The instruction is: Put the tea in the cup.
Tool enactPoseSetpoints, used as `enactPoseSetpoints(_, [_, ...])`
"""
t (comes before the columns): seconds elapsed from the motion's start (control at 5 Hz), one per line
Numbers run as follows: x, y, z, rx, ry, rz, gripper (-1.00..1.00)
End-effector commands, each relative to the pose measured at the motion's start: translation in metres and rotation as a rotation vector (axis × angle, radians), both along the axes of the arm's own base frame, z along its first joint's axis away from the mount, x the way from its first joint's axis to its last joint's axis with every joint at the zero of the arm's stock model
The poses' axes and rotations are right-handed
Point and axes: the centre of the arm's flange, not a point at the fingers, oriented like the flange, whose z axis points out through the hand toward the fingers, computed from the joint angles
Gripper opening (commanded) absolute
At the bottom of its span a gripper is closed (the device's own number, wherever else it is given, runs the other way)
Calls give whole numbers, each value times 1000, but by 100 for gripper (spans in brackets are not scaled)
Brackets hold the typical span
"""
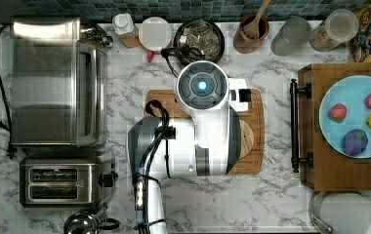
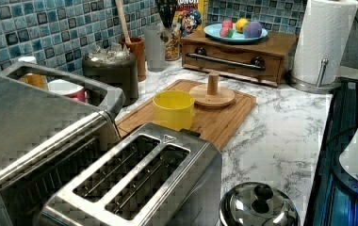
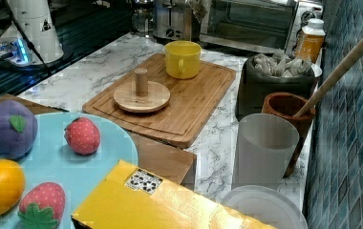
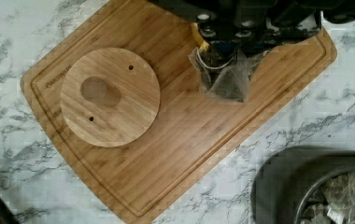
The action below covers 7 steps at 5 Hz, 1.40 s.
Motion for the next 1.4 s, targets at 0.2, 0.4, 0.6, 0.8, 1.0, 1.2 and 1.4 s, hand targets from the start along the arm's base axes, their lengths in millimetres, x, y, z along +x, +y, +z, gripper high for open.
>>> enactPoseSetpoints(0.2, [-48, 58, -17, 30, 42, 263, -100])
enactPoseSetpoints(0.4, [-46, 61, -34, 48, 63, 282, -100])
enactPoseSetpoints(0.6, [-39, 65, -54, 48, 90, 288, -100])
enactPoseSetpoints(0.8, [-33, 70, -65, 55, 110, 292, -100])
enactPoseSetpoints(1.0, [-28, 75, -68, 91, 109, 320, -100])
enactPoseSetpoints(1.2, [-33, 72, -62, 135, 33, 320, -100])
enactPoseSetpoints(1.4, [-34, 71, -60, 156, -1, 316, -100])
